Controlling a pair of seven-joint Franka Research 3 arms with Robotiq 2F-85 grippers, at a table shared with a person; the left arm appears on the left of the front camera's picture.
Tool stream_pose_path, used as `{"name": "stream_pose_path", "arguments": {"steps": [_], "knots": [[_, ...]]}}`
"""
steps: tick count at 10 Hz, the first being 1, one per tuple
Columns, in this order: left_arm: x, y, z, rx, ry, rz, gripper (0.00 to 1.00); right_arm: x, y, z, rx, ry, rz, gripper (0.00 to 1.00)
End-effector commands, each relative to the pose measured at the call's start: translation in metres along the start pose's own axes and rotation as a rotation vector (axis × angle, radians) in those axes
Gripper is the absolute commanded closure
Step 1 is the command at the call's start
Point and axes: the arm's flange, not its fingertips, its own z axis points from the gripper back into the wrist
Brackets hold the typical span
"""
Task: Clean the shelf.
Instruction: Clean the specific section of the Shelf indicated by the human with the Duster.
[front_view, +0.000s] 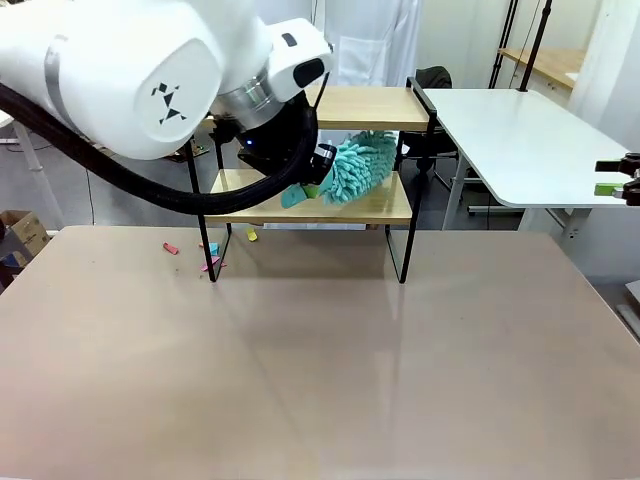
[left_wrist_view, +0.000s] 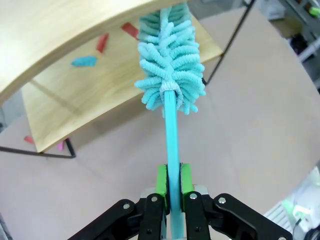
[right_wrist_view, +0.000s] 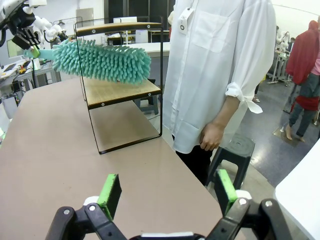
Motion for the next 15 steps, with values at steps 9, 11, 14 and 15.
{"name": "stream_pose_path", "arguments": {"steps": [9, 11, 14, 15], "knots": [[0.017, -0.087, -0.028, 0.185, -0.028, 0.112, 0.87, 0.007, 0.001, -0.002, -0.009, 0.025, -0.012, 0.00], [0.015, -0.097, -0.048, 0.158, 0.004, 0.135, 0.87, 0.007, 0.001, -0.002, -0.009, 0.025, -0.012, 0.00], [0.008, -0.111, -0.068, 0.139, 0.038, 0.171, 0.87, 0.007, 0.001, -0.002, -0.009, 0.025, -0.012, 0.00], [0.004, -0.114, -0.078, 0.135, 0.069, 0.183, 0.87, 0.007, 0.001, -0.002, -0.009, 0.025, -0.012, 0.00]]}}
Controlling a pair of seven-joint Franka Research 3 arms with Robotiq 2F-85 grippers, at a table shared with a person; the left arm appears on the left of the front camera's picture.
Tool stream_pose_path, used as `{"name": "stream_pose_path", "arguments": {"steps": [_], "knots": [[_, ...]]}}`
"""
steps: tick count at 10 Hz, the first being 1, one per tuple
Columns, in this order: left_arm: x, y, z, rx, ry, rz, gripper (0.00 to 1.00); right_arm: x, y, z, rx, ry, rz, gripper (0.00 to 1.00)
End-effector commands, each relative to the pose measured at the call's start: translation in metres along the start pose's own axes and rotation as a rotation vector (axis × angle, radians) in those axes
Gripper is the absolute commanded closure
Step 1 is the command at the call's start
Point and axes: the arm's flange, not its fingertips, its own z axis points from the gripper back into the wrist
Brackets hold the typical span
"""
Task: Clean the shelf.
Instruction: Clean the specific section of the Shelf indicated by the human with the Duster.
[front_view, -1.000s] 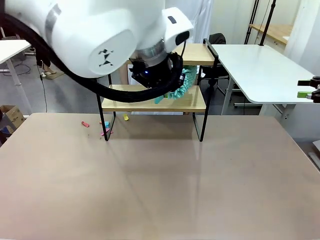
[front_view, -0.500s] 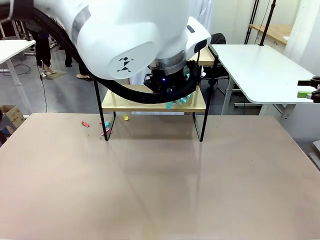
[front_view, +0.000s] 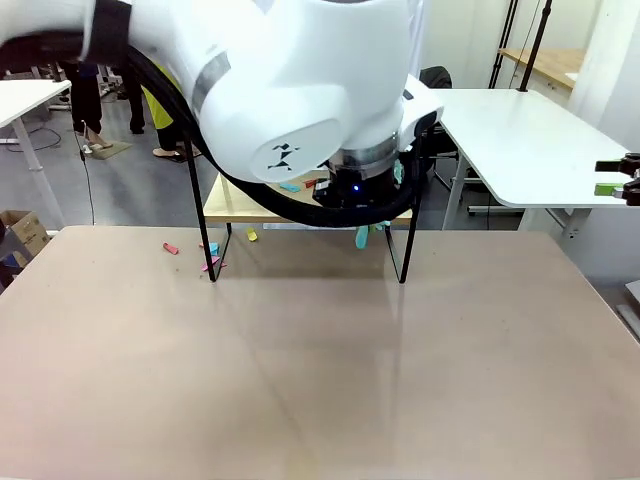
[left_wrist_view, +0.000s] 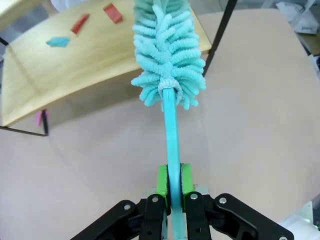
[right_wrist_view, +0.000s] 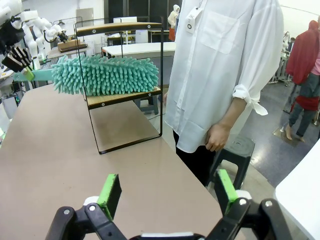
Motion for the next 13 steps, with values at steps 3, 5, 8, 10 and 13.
{"name": "stream_pose_path", "arguments": {"steps": [3, 5, 8, 10, 13], "knots": [[-0.004, -0.004, -0.009, -0.006, 0.021, 0.009, 0.87, 0.007, 0.001, -0.002, -0.009, 0.025, -0.012, 0.00], [-0.004, -0.005, -0.015, -0.011, 0.039, 0.026, 0.87, 0.007, 0.001, -0.002, -0.009, 0.025, -0.012, 0.00], [-0.003, 0.019, -0.013, 0.016, 0.031, 0.091, 0.87, 0.007, 0.001, -0.002, -0.009, 0.025, -0.012, 0.00], [-0.005, 0.035, -0.011, 0.051, 0.046, 0.129, 0.87, 0.007, 0.001, -0.002, -0.009, 0.025, -0.012, 0.00], [-0.014, 0.057, -0.012, 0.139, 0.091, 0.150, 0.87, 0.007, 0.001, -0.002, -0.009, 0.025, -0.012, 0.00]]}}
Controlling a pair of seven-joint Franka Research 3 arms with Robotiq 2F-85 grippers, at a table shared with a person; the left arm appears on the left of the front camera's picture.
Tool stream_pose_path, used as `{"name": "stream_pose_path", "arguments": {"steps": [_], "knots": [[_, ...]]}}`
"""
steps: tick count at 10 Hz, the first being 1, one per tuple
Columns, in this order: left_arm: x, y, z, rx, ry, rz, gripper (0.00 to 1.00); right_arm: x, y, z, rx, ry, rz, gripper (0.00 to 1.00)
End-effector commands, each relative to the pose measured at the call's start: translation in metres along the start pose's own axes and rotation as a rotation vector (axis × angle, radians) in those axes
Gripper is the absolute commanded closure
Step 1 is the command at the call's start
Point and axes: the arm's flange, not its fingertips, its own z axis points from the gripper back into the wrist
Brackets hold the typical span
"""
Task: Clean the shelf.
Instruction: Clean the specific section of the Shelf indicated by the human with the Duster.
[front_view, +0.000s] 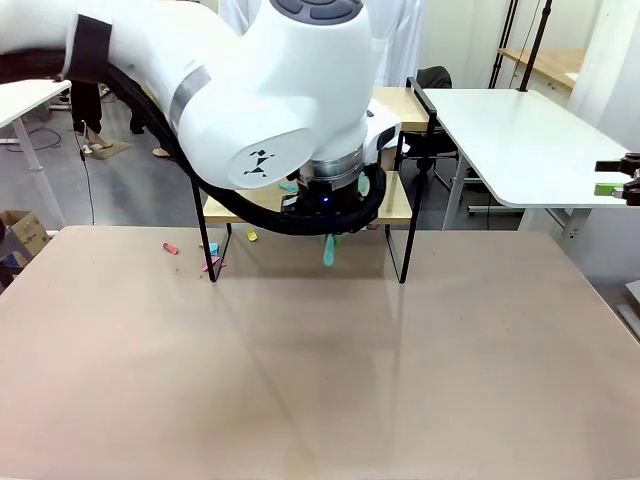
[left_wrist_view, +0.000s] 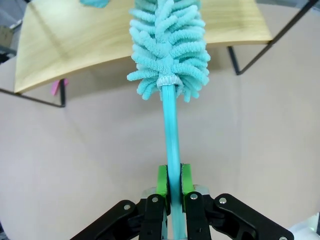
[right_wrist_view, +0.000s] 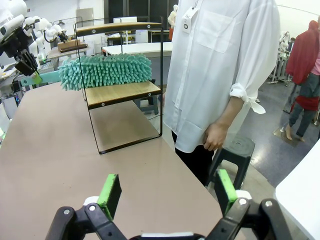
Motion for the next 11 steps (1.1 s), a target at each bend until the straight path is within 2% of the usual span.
{"name": "stream_pose_path", "arguments": {"steps": [1, 6, 9, 10, 11], "knots": [[-0.010, 0.019, 0.005, 0.070, 0.020, 0.061, 0.87, 0.007, 0.001, -0.002, -0.009, 0.025, -0.012, 0.00], [-0.022, 0.072, 0.013, 0.229, 0.067, 0.128, 0.87, 0.007, 0.001, -0.002, -0.009, 0.025, -0.012, 0.00], [-0.024, 0.104, 0.013, 0.416, 0.104, 0.164, 0.87, 0.007, 0.001, -0.002, -0.009, 0.025, -0.012, 0.00], [-0.025, 0.108, 0.017, 0.504, 0.094, 0.197, 0.87, 0.007, 0.001, -0.002, -0.009, 0.025, -0.012, 0.00], [-0.026, 0.105, 0.022, 0.534, 0.059, 0.195, 0.87, 0.007, 0.001, -0.002, -0.009, 0.025, -0.012, 0.00]]}}
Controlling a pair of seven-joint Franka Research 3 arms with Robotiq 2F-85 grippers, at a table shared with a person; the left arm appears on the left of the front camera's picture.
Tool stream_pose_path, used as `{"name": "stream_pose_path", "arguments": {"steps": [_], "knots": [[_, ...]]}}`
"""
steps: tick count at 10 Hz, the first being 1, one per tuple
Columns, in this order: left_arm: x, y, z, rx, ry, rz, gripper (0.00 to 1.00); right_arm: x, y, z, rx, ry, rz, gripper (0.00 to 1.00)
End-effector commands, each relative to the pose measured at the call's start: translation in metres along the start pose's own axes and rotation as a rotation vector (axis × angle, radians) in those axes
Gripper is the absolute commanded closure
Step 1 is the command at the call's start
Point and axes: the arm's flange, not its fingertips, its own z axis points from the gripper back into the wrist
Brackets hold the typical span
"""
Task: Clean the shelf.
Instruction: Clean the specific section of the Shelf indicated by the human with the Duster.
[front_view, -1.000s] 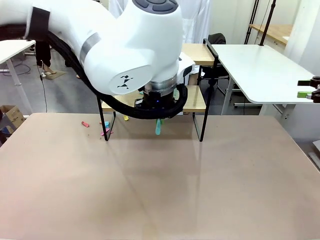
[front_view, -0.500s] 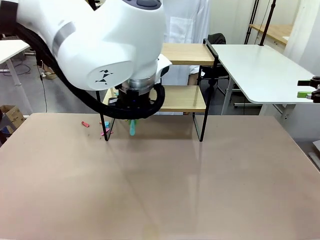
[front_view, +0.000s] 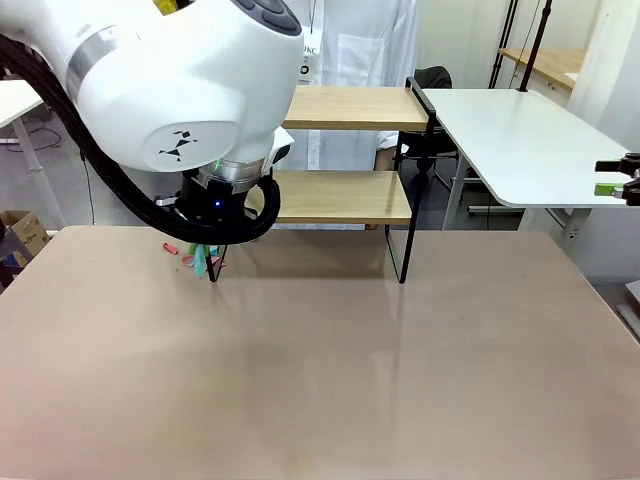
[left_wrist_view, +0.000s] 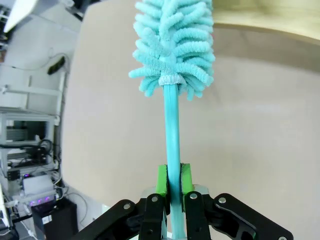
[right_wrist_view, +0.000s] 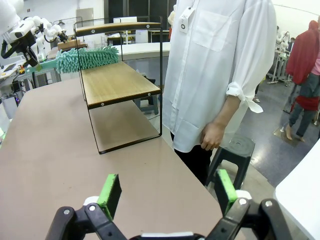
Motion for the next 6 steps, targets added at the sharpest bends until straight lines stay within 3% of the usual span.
{"name": "stream_pose_path", "arguments": {"steps": [1, 2, 5, 6], "knots": [[-0.006, -0.007, 0.017, 0.032, -0.090, 0.006, 0.87, 0.007, 0.001, -0.002, -0.009, 0.025, -0.012, 0.00], [0.000, 0.000, 0.000, 0.000, 0.000, 0.000, 0.87, 0.007, 0.001, -0.002, -0.009, 0.025, -0.012, 0.00], [-0.003, -0.007, 0.006, 0.000, -0.026, -0.016, 0.87, 0.007, 0.001, -0.002, -0.009, 0.025, -0.012, 0.00], [0.000, -0.005, 0.012, -0.128, -0.061, -0.046, 0.87, 0.007, 0.001, -0.002, -0.009, 0.025, -0.012, 0.00]]}}
